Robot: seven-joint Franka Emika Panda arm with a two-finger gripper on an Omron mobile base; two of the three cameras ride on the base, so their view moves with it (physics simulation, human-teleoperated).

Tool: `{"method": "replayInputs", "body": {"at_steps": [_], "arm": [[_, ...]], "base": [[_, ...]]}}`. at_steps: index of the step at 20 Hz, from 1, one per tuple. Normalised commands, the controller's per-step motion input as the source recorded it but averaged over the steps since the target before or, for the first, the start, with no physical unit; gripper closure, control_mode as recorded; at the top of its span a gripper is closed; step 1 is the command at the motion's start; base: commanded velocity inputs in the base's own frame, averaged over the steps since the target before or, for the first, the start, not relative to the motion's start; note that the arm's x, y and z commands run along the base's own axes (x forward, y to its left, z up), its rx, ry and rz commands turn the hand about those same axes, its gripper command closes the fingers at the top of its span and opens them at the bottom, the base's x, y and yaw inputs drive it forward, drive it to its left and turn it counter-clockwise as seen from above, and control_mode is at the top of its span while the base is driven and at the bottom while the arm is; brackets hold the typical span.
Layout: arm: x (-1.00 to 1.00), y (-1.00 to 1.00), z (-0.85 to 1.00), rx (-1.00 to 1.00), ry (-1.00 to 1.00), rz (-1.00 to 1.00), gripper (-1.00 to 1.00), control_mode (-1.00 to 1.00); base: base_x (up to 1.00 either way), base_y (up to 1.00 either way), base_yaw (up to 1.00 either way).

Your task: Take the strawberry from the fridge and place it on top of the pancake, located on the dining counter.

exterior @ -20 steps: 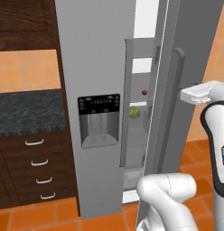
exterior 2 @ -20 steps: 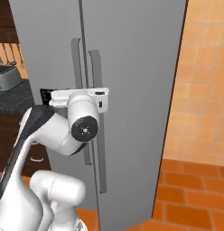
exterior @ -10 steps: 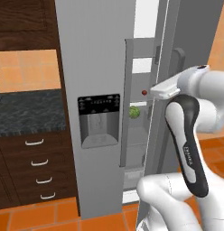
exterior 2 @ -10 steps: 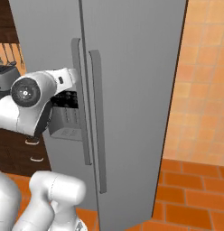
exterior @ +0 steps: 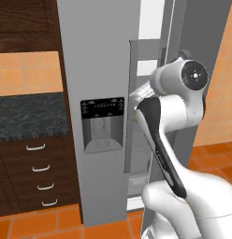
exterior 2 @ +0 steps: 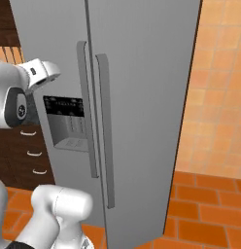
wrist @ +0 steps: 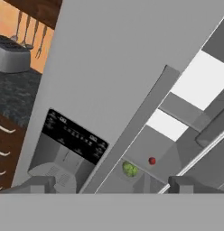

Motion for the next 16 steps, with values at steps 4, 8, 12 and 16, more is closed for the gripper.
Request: {"method": "replayInputs", "body": {"at_steps": [4,8,12,16], "arm": [[0.58,0.00,-0.17,-0.04,0.13,0.00,-1.00,-1.00],[0.76,-0.01,-0.23,-0.04,0.11,0.00,-1.00,-1.00],[0.72,0.00,-0.53,-0.14,0.01,0.00,-1.00,-1.00],[0.63,-0.18,-0.33,-0.08,0.00,0.00,-1.00,-1.00]], "base": [[0.00,0.00,0.00],[0.00,0.00,0.00],[0.00,0.00,0.00],[0.00,0.00,0.00]]}}
